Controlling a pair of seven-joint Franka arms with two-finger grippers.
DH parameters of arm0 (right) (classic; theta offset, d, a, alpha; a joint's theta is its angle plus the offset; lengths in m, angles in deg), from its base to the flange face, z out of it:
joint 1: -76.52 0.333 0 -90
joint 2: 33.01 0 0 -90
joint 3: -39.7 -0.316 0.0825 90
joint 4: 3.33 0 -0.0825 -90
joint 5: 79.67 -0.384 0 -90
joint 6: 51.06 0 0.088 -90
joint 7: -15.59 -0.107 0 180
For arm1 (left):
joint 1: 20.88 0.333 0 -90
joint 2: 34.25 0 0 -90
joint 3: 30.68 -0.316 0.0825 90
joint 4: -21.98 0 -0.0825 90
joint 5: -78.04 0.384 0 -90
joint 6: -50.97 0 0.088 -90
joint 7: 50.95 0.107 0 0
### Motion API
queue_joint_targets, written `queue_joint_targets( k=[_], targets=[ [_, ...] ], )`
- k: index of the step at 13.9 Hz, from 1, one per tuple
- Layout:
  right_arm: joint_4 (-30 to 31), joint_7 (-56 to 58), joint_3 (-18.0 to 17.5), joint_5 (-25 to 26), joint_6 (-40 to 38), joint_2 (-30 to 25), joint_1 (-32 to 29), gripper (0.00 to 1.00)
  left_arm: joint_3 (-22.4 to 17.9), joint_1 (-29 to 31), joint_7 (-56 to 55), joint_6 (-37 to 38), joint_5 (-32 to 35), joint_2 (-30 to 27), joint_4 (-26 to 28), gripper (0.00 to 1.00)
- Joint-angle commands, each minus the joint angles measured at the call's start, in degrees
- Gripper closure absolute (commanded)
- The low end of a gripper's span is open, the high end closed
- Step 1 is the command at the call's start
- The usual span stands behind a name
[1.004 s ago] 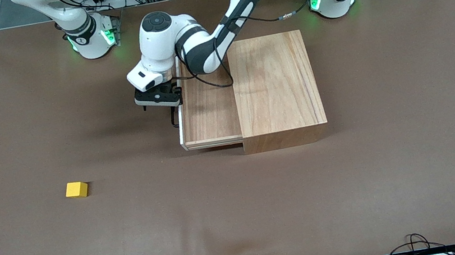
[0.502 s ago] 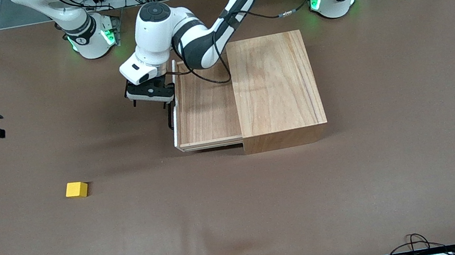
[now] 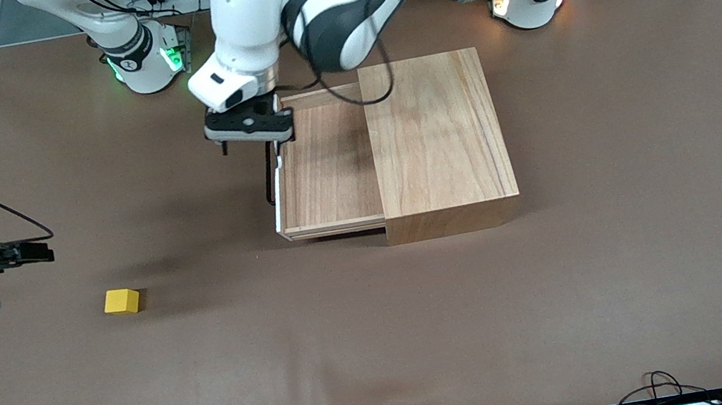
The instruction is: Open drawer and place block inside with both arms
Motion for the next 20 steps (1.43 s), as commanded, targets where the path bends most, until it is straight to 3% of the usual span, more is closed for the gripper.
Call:
queue_joint_targets(
  k=[1,4,7,12,16,20],
  targets=[
    [-0.11,0.96,-0.64,-0.13,3.98,4.40,-0.92,0.00,-0.03,5.23,1.10,13.67,0.59,-10.22,3.64,0.00],
    [-0.03,2.70,-0.64,-0.13,8.11,7.92,-1.71,0.00,0.06,13.31,5.12,28.97,0.59,-17.79,3.91,0.00],
    [-0.11,4.30,-0.64,-0.13,13.29,12.22,-3.29,0.00,-0.03,22.63,16.70,37.96,1.47,-23.06,5.83,0.00],
    [1.37,4.12,-0.99,-0.66,18.31,15.84,-2.95,0.00,0.59,37.92,36.05,38.51,3.58,-34.23,18.57,0.00],
    [2.96,3.51,-1.17,-7.33,22.45,17.15,-2.24,0.00,0.68,45.67,42.41,38.07,1.91,-35.29,20.68,0.00],
    [3.05,-2.10,-1.08,-7.86,26.48,19.88,-0.93,0.00,0.59,50.68,43.54,32.38,0.87,-38.54,26.22,0.00]
  ],
)
